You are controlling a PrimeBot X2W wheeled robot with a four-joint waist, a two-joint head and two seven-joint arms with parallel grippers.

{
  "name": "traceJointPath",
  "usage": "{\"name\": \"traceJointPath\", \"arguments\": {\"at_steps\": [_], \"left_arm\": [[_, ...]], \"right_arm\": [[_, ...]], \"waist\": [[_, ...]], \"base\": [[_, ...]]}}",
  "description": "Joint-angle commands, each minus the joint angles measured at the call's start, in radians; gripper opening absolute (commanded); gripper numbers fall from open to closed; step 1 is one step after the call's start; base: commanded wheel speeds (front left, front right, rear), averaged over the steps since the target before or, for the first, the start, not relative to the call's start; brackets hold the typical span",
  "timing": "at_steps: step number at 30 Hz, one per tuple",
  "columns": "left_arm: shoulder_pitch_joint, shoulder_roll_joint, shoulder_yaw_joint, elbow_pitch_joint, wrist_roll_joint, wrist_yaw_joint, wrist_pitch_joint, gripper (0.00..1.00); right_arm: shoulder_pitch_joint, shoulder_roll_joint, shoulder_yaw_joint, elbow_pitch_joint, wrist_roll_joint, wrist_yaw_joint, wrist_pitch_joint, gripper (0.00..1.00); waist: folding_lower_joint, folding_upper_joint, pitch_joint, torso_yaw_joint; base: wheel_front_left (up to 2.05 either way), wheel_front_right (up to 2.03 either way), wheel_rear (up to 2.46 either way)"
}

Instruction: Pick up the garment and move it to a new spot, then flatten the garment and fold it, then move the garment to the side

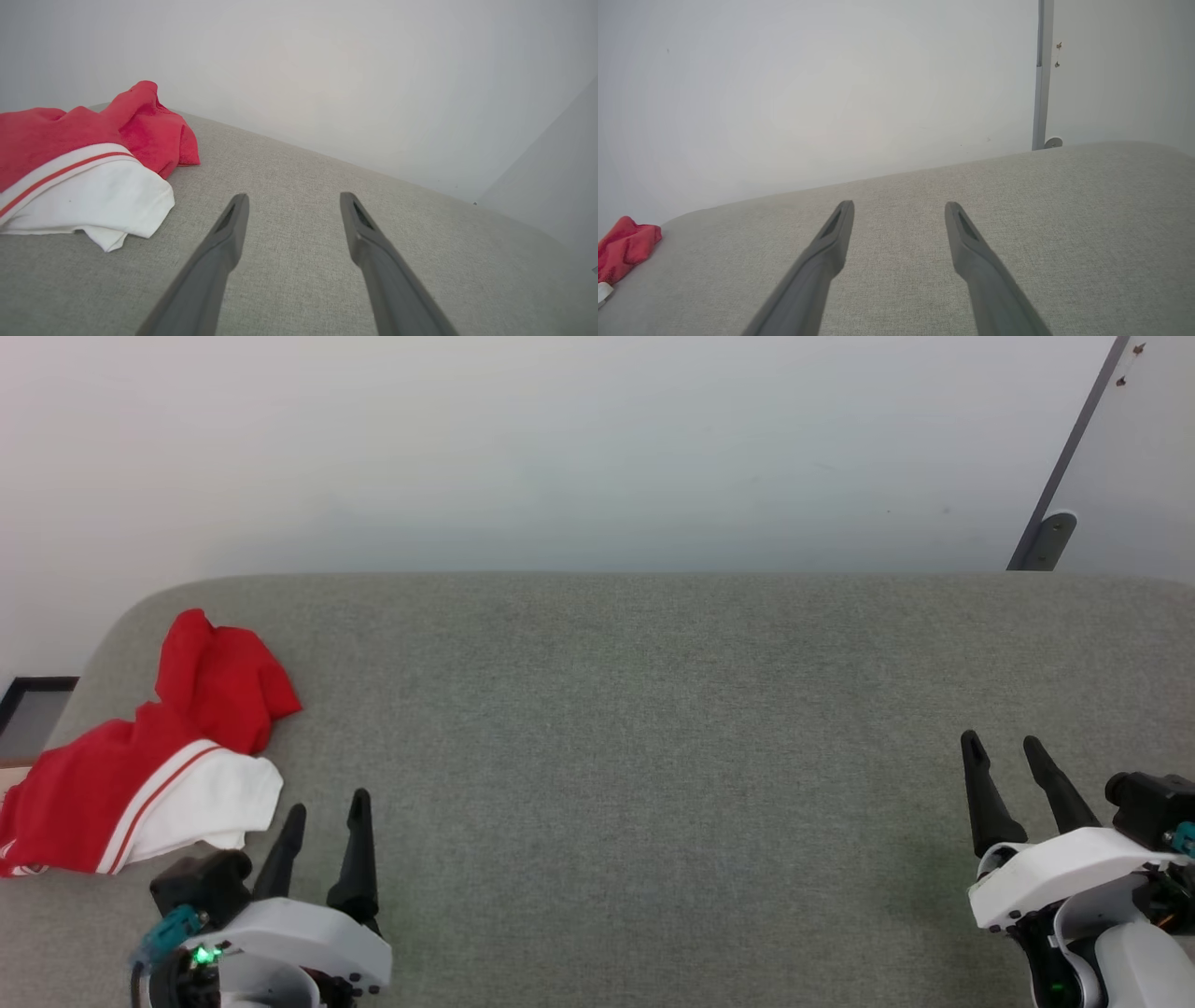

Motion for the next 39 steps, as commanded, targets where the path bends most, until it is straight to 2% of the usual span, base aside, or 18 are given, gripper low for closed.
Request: {"name": "traceJointPath", "arguments": {"at_steps": [1,16,29,34,39], "left_arm": [[-0.022,0.004,0.003,-0.004,0.028,-0.003,-0.008,1.00],[-0.033,-0.008,0.045,0.004,0.146,-0.019,-0.045,1.00],[-0.041,-0.024,0.069,0.032,0.248,-0.046,-0.071,1.00],[-0.048,-0.028,0.074,0.051,0.292,-0.054,-0.081,1.00],[-0.042,-0.034,0.087,0.063,0.336,-0.051,-0.092,1.00]], "right_arm": [[-0.024,0.000,-0.005,0.000,-0.021,-0.001,-0.010,1.00],[-0.018,-0.008,0.021,-0.031,-0.104,-0.001,-0.046,1.00],[0.006,0.005,-0.005,-0.043,-0.141,-0.001,-0.072,1.00],[0.009,0.000,-0.013,-0.041,-0.172,-0.001,-0.083,1.00],[0.017,-0.007,-0.003,-0.046,-0.200,-0.001,-0.093,1.00]], "waist": [[0.0000,0.0000,0.000,0.000],[0.0000,0.0000,0.002,0.005],[0.0000,0.0000,-0.001,0.014],[0.0000,0.0000,-0.002,0.043],[0.0000,0.0000,-0.004,0.105]], "base": [[0.00,0.00,0.00],[0.00,0.00,0.00],[0.00,0.00,0.00],[0.00,0.00,0.00],[0.00,0.00,0.00]]}}
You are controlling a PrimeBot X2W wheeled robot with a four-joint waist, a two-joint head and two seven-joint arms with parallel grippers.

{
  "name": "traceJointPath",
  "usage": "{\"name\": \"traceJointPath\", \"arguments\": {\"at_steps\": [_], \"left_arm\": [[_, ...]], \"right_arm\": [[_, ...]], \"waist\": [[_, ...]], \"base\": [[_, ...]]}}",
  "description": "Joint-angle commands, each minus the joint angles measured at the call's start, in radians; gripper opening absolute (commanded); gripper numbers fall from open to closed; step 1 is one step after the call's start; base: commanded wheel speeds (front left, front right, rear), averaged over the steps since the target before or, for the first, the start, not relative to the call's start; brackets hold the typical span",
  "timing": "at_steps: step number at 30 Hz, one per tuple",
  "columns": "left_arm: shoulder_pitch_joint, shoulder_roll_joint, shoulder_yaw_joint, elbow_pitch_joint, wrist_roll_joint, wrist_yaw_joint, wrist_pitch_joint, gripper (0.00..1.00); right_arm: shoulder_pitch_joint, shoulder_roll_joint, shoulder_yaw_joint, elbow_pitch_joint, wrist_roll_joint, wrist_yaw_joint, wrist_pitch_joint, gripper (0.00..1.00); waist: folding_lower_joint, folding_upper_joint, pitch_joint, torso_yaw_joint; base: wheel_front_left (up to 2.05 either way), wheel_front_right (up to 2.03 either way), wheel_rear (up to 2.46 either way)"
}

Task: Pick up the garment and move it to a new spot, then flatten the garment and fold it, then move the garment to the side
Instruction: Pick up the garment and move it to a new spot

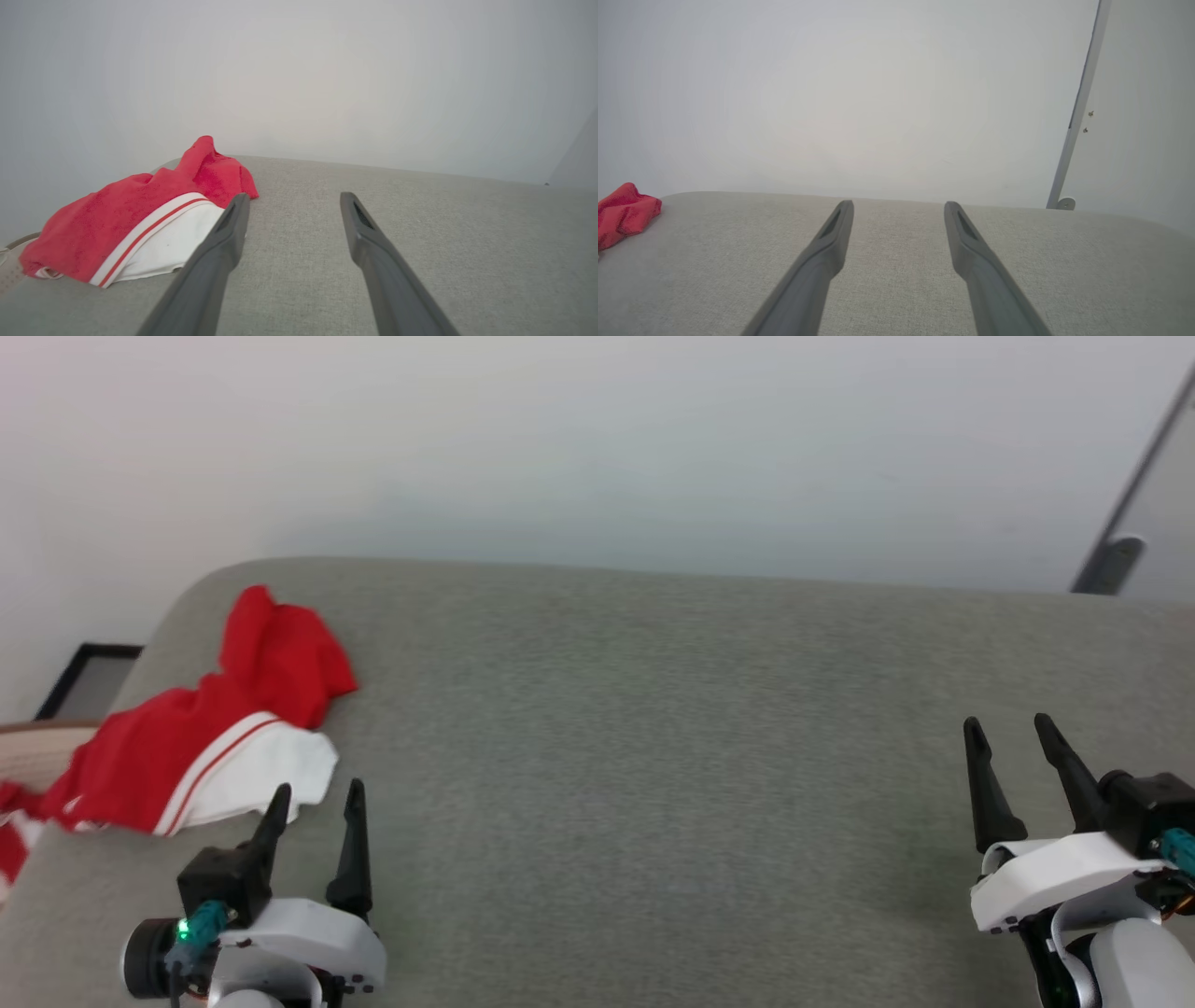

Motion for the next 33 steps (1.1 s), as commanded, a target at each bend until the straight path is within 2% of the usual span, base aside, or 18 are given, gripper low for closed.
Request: {"name": "traceJointPath", "arguments": {"at_steps": [1,7,17,26,31,33], "left_arm": [[-0.002,0.002,0.005,0.000,0.018,0.001,-0.007,1.00],[0.007,-0.007,0.023,0.018,0.065,0.009,-0.017,1.00],[0.042,-0.027,0.057,0.013,0.116,0.015,-0.032,1.00],[0.125,-0.071,0.150,-0.098,0.071,0.065,-0.031,1.00],[0.166,-0.083,0.174,-0.144,0.063,0.073,-0.031,1.00],[0.171,-0.085,0.172,-0.147,0.062,0.062,-0.031,1.00]], "right_arm": [[0.010,-0.004,0.004,-0.004,-0.015,-0.001,-0.009,1.00],[0.017,-0.001,0.034,-0.003,-0.046,-0.001,-0.019,1.00],[0.012,0.013,0.101,-0.002,-0.089,-0.001,-0.034,1.00],[-0.100,0.011,0.277,0.035,-0.062,-0.001,-0.033,1.00],[-0.138,0.017,0.341,0.063,-0.028,-0.001,-0.033,1.00],[-0.139,0.019,0.345,0.068,-0.017,-0.001,-0.033,1.00]], "waist": [[-0.0001,0.0000,-0.001,0.043],[-0.0001,0.0000,-0.006,0.164],[-0.0001,0.0000,-0.006,0.406],[-0.0001,0.0000,0.058,0.446],[-0.0001,0.0000,0.064,0.448],[-0.0001,0.0000,0.064,0.446]], "base": [[0.00,0.00,0.00],[0.00,0.00,0.00],[0.00,0.00,0.00],[0.00,0.00,0.00],[0.00,0.00,0.00],[0.00,0.00,0.00]]}}
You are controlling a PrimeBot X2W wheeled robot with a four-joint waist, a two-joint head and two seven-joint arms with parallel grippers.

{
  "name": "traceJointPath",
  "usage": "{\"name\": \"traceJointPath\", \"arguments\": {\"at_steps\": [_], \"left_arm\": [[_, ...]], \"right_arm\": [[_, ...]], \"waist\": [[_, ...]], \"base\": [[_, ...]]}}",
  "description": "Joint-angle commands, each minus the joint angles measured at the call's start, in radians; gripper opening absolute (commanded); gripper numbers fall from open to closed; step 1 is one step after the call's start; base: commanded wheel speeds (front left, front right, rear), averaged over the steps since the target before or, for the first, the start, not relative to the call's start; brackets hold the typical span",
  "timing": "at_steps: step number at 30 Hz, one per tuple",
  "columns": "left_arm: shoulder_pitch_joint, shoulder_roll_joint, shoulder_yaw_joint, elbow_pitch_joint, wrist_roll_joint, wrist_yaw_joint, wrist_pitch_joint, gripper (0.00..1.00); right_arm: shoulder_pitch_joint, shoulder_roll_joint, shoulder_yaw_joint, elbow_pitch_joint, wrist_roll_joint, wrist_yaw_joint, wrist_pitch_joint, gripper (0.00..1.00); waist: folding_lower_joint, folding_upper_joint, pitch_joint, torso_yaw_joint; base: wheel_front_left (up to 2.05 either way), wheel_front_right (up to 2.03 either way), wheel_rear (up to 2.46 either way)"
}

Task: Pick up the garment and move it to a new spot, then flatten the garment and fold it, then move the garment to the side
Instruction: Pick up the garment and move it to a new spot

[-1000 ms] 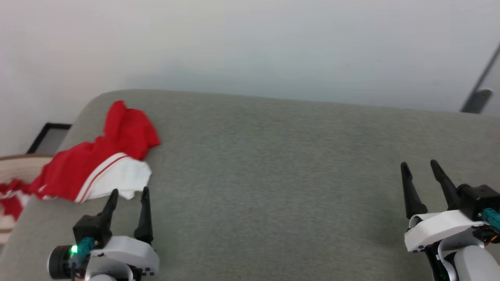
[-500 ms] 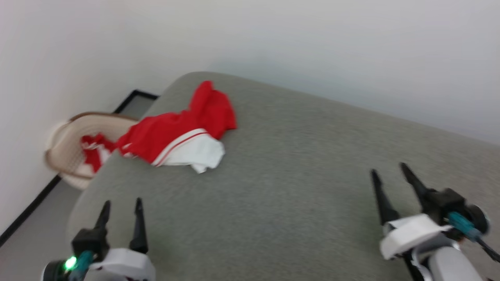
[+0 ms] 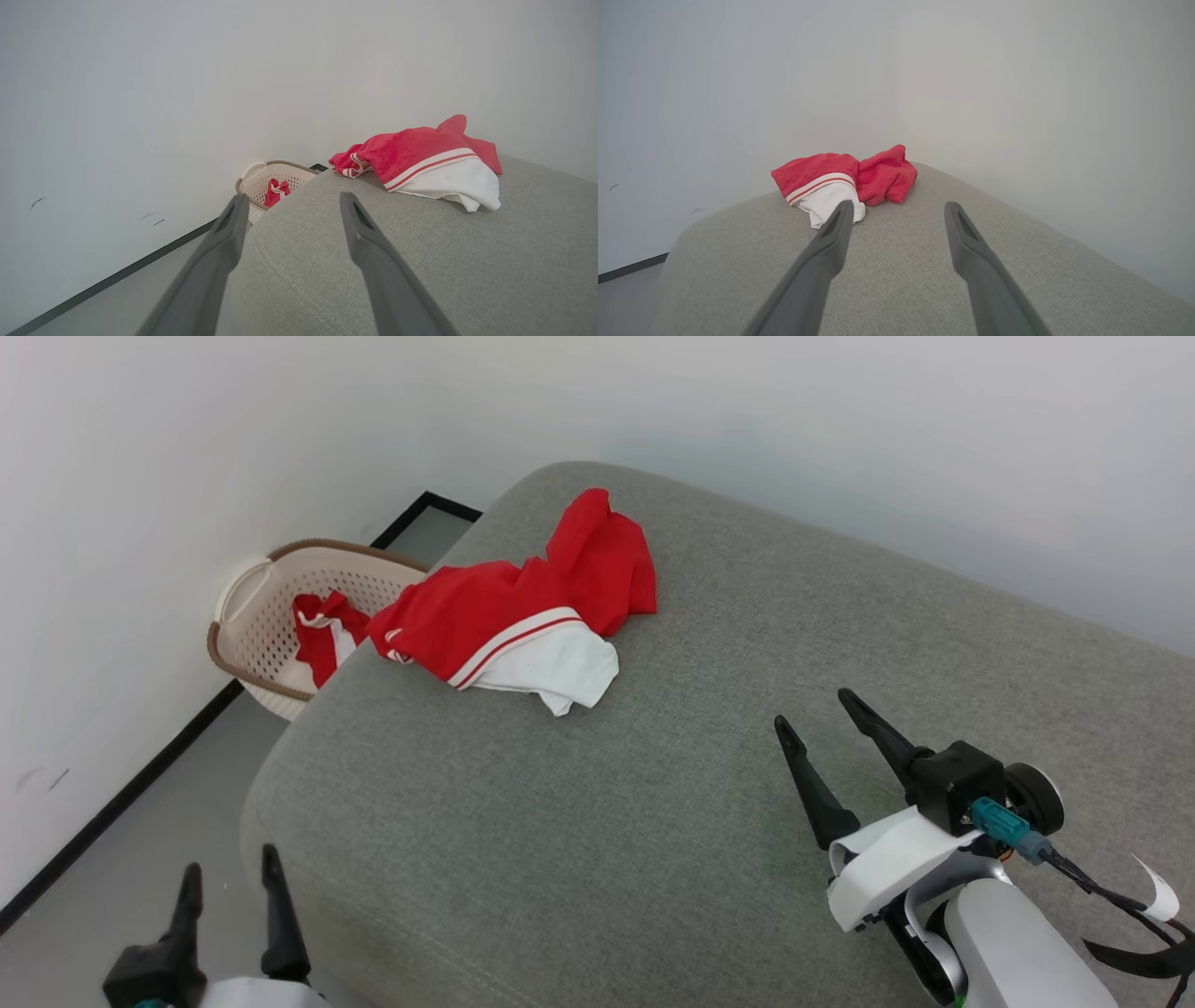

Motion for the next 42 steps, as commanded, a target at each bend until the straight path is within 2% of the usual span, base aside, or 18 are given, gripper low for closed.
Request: {"name": "traceJointPath", "arguments": {"at_steps": [1,4,9,15,18,22,26,28,29,30,36,42], "left_arm": [[0.000,-0.003,-0.005,0.002,0.000,-0.009,0.000,1.00],[-0.031,0.000,-0.039,0.037,0.027,-0.043,0.000,1.00],[-0.176,0.041,-0.132,0.153,0.080,-0.097,0.000,1.00],[-0.452,0.115,-0.138,0.335,-0.008,-0.124,0.000,1.00],[-0.585,0.175,-0.132,0.464,-0.053,-0.129,0.016,1.00],[-0.745,0.248,-0.146,0.645,-0.161,-0.129,0.156,1.00],[-0.804,0.307,-0.227,0.769,-0.316,-0.129,0.442,1.00],[-0.806,0.356,-0.277,0.756,-0.392,-0.129,0.552,1.00],[-0.805,0.386,-0.284,0.751,-0.426,-0.127,0.578,1.00],[-0.805,0.386,-0.284,0.751,-0.426,-0.127,0.578,1.00],[-0.836,0.482,-0.323,0.739,-0.521,-0.128,0.603,1.00],[-0.871,0.491,-0.386,0.790,-0.548,-0.128,0.654,1.00]], "right_arm": [[-0.002,0.001,0.002,0.003,0.005,-0.001,-0.001,1.00],[0.026,0.000,-0.019,0.002,0.011,-0.001,-0.001,1.00],[0.094,-0.010,-0.092,-0.030,-0.015,-0.001,-0.001,1.00],[0.052,-0.023,-0.070,-0.071,-0.047,-0.001,-0.001,1.00],[0.032,-0.030,-0.076,-0.084,-0.042,-0.001,-0.001,1.00],[-0.005,-0.037,-0.078,-0.101,-0.041,-0.001,-0.001,1.00],[-0.020,-0.025,-0.075,-0.108,-0.033,-0.001,-0.001,1.00],[-0.019,-0.016,-0.069,-0.112,-0.030,-0.001,-0.001,1.00],[-0.016,-0.011,-0.069,-0.114,-0.030,-0.001,-0.001,1.00],[-0.016,-0.011,-0.069,-0.114,-0.030,-0.001,-0.001,1.00],[-0.046,-0.001,-0.068,-0.133,-0.029,-0.001,-0.001,1.00],[-0.076,-0.006,-0.059,-0.151,-0.037,-0.001,-0.001,1.00]], "waist": [[-0.0001,0.0000,0.000,-0.002],[-0.0001,0.0000,-0.002,-0.012],[-0.0001,0.0000,0.006,-0.033],[-0.0001,0.0000,0.131,-0.195],[-0.0001,0.0000,0.187,-0.267],[-0.0001,0.0000,0.257,-0.353],[-0.0001,0.0000,0.293,-0.438],[-0.0001,0.0000,0.307,-0.472],[-0.0001,0.0000,0.314,-0.484],[-0.0001,0.0000,0.314,-0.484],[-0.0001,0.0000,0.383,-0.537],[-0.0001,0.0000,0.442,-0.566]], "base": [[0.00,0.00,0.00],[0.00,0.00,0.00],[0.00,0.00,0.00],[0.00,0.00,0.00],[0.00,0.00,0.00],[0.00,0.00,0.00],[0.00,0.00,0.00],[0.00,0.00,0.00],[0.00,0.00,0.00],[0.00,0.00,0.00],[0.00,0.00,0.00],[0.00,0.00,0.00]]}}
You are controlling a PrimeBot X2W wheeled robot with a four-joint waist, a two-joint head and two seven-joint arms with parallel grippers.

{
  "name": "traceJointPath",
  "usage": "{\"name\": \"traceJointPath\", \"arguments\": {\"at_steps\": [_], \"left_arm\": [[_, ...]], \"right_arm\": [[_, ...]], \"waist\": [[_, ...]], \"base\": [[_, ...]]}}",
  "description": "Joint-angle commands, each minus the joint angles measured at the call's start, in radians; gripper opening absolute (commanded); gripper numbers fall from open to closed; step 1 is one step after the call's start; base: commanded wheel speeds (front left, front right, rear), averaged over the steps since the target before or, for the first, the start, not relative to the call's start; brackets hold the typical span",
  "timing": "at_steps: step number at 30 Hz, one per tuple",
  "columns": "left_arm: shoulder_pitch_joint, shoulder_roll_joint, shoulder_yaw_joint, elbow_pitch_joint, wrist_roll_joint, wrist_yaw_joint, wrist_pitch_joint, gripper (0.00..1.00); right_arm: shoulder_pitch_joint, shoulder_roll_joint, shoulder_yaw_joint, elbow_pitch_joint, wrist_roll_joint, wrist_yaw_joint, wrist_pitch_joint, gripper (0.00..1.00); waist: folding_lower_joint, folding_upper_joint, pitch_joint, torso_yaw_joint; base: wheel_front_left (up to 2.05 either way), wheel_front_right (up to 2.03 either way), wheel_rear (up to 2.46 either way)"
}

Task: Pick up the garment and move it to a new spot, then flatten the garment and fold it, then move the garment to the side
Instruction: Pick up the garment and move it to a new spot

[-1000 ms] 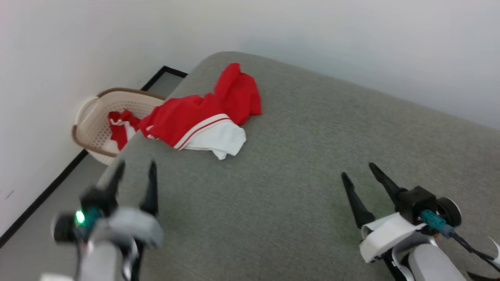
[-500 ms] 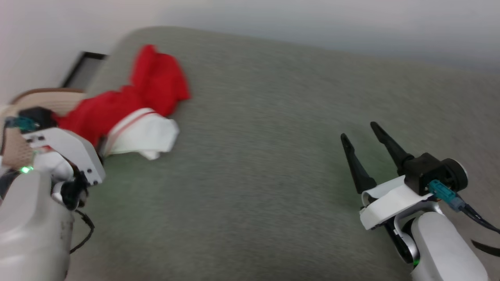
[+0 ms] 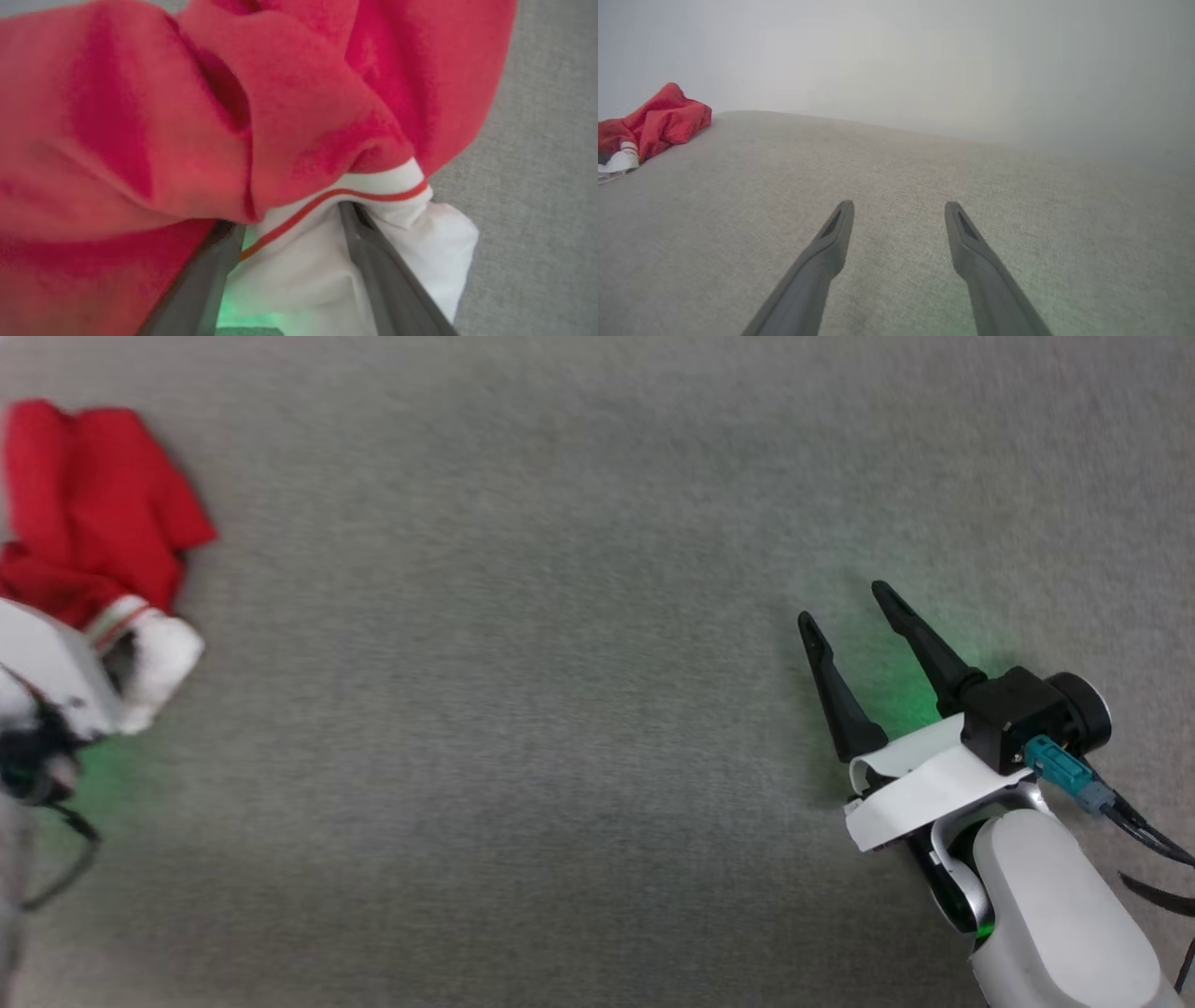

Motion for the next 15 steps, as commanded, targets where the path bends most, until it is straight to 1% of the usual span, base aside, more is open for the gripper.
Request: {"name": "traceJointPath", "arguments": {"at_steps": [1,4,5,6,8,9,11,15], "left_arm": [[-0.006,-0.014,-0.016,0.021,-0.017,0.001,0.027,1.00],[0.009,-0.033,-0.041,0.055,-0.044,-0.001,0.065,1.00],[0.012,-0.037,-0.050,0.061,-0.051,-0.002,0.069,0.96],[0.014,-0.040,-0.058,0.064,-0.059,-0.002,0.070,0.56],[0.024,-0.046,-0.069,0.065,-0.082,-0.002,0.067,0.02],[0.028,-0.046,-0.071,0.065,-0.093,-0.002,0.055,0.00],[0.037,-0.039,-0.069,0.072,-0.114,-0.003,0.039,0.00],[0.049,0.004,-0.079,0.059,-0.122,-0.003,-0.046,0.00]], "right_arm": [[-0.018,-0.004,0.005,-0.007,-0.012,-0.001,-0.001,1.00],[-0.018,-0.006,-0.001,-0.015,-0.012,-0.001,-0.001,1.00],[-0.015,-0.006,-0.003,-0.017,-0.014,-0.001,-0.001,1.00],[-0.010,-0.006,-0.005,-0.018,-0.015,-0.001,-0.001,1.00],[0.000,-0.004,-0.008,-0.015,-0.017,-0.001,-0.001,1.00],[0.001,-0.002,-0.008,-0.015,-0.019,-0.001,-0.001,1.00],[0.004,0.003,-0.004,-0.016,-0.019,-0.001,-0.001,1.00],[0.020,0.016,0.008,-0.009,-0.014,-0.001,-0.001,1.00]], "waist": [[0.0000,0.0000,0.098,-0.088],[0.0000,0.0000,0.106,-0.089],[0.0000,0.0000,0.106,-0.089],[0.0000,0.0000,0.103,-0.088],[0.0000,0.0000,0.094,-0.082],[0.0000,0.0000,0.087,-0.078],[0.0000,0.0000,0.067,-0.072],[0.0000,0.0000,0.006,-0.061]], "base": [[0.00,0.00,0.00],[0.00,0.00,0.00],[0.00,0.00,0.00],[0.00,0.00,0.00],[0.00,0.00,0.00],[0.00,0.00,0.00],[0.00,0.00,0.00],[0.00,0.00,0.00]]}}
